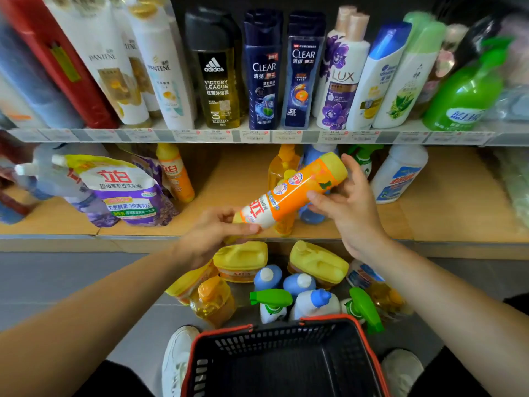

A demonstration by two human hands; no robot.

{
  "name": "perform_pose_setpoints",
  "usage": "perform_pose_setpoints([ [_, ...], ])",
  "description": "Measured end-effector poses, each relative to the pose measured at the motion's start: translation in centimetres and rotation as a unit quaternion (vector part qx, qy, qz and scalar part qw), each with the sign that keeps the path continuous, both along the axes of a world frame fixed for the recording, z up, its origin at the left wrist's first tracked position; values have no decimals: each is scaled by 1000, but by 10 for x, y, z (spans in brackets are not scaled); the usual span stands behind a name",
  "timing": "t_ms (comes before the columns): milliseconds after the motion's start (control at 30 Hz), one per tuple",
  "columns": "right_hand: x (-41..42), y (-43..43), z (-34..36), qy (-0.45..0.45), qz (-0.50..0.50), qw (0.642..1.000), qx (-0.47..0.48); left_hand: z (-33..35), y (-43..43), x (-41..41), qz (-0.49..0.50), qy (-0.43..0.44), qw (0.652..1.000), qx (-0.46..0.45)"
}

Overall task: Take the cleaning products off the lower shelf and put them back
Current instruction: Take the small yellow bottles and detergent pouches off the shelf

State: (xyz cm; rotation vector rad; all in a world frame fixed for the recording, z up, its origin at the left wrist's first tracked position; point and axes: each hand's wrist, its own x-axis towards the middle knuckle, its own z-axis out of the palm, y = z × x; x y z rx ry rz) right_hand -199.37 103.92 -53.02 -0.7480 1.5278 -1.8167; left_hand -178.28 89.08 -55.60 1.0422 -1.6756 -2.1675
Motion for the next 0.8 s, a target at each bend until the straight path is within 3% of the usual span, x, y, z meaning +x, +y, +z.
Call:
perform_pose_setpoints([
  [100,-9,-2,-9,4,-22,998,52,11,-22,2,135,56,989,9],
  [200,-8,-6,-22,101,41,985,135,18,-39,4,199,90,976,-19],
  [267,-11,-9,-24,246,93,945,196,21,-46,4,226,81,968,-66],
  [333,-17,-13,-20,417,112,870,238,21,-50,2,241,60,958,-143],
  [400,-18,-20,-15,495,118,829,231,20,-51,-2,235,33,939,-250],
  [533,-15,-37,-11,528,139,804,233,10,-50,-13,167,-90,860,-474],
  [633,-15,-50,-17,523,166,795,257,1,-56,-22,133,-106,856,-489],
  [800,-13,-62,-24,498,102,841,186,-18,-57,-42,70,-137,860,-487],
])
